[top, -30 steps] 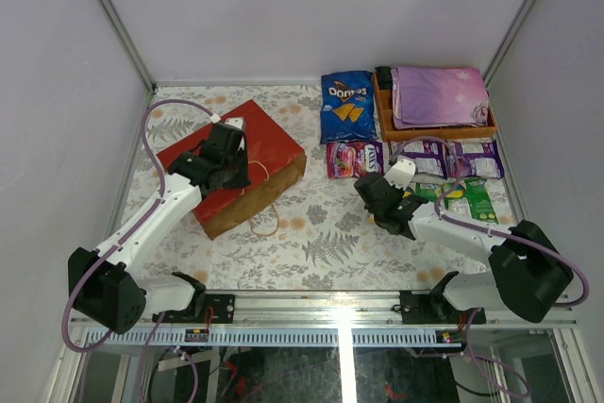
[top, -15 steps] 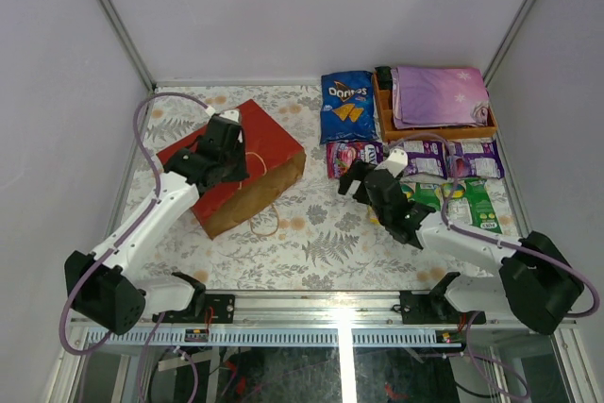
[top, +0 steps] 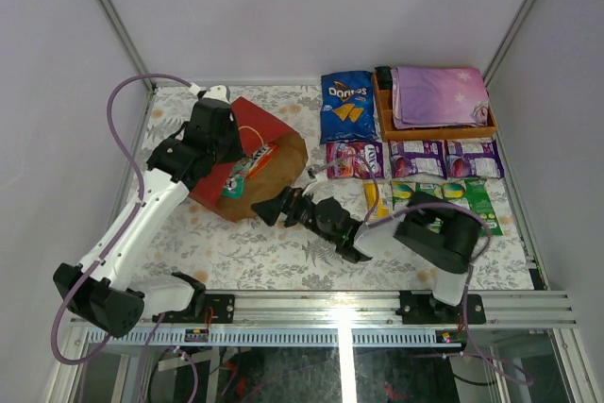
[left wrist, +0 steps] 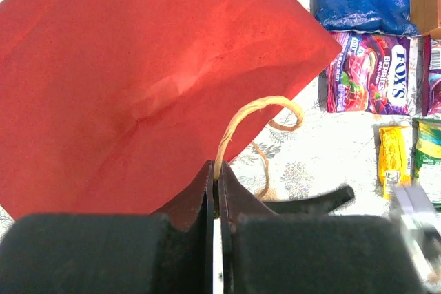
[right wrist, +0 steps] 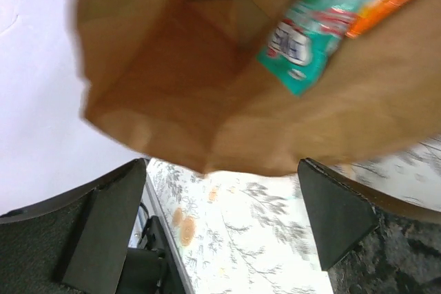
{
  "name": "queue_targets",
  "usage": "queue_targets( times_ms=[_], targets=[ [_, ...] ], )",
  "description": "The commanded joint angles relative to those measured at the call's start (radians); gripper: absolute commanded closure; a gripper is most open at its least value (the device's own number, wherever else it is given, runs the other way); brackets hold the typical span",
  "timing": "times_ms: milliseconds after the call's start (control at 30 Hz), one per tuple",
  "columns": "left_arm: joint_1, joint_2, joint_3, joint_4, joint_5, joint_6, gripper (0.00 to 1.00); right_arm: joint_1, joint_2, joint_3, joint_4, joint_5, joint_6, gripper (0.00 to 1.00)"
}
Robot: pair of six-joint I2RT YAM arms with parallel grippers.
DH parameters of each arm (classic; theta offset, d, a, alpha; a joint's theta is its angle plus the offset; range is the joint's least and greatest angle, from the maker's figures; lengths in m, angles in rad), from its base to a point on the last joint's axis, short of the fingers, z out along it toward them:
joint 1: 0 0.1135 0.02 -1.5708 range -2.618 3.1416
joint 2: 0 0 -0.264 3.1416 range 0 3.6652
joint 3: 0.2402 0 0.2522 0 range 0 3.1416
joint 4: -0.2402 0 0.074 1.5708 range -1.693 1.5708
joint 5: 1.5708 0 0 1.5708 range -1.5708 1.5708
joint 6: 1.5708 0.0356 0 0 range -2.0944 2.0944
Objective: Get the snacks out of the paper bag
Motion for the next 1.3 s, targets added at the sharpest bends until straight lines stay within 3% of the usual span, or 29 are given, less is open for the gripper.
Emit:
queue_targets(
  times_ms=[0,33,67,133,200,267,333,400,567,967,1267],
  targets=[
    [-0.006,-0.023,0.032,-0.013,-0.036,-0.006,1.00,0.207,-0.310,0.180,-0.358,0.387,-0.371,0.01],
    [-0.005,-0.021,0.033,-0.014,-0.037,-0.005,1.00,0.238,-0.356,0.222,-0.509,0.462,-0.430,0.01],
    [-0.005,-0.020,0.033,-0.013,-0.037,-0.005,1.00,0.250,-0.390,0.227,-0.529,0.448,-0.464,0.01],
    [-0.006,-0.016,0.035,-0.009,-0.033,-0.003,1.00,0.251,-0.437,0.150,-0.393,0.393,-0.471,0.01],
    [-0.005,-0.012,0.044,-0.010,-0.030,0.000,1.00,0.240,-0.441,0.029,-0.240,0.449,-0.304,0.01],
    [-0.006,-0.018,0.050,-0.010,-0.026,-0.001,1.00,0.123,-0.375,-0.012,-0.136,0.199,-0.093,0.02],
    [-0.006,-0.027,0.044,-0.006,-0.026,-0.001,1.00,0.043,-0.274,0.063,-0.208,0.032,0.065,0.13],
    [-0.006,-0.029,0.031,-0.003,-0.021,-0.001,1.00,0.042,-0.189,0.140,-0.286,0.021,0.093,0.17],
    [-0.005,-0.026,-0.017,0.011,-0.013,0.002,1.00,0.040,-0.004,0.227,-0.212,0.029,0.250,0.18],
    [-0.005,-0.037,-0.081,0.033,-0.025,0.009,1.00,0.032,0.324,0.610,-0.575,0.057,0.374,0.23],
    [-0.005,-0.042,-0.100,0.046,-0.022,0.013,1.00,0.035,0.342,0.681,-0.815,0.161,0.389,0.27]
  ],
)
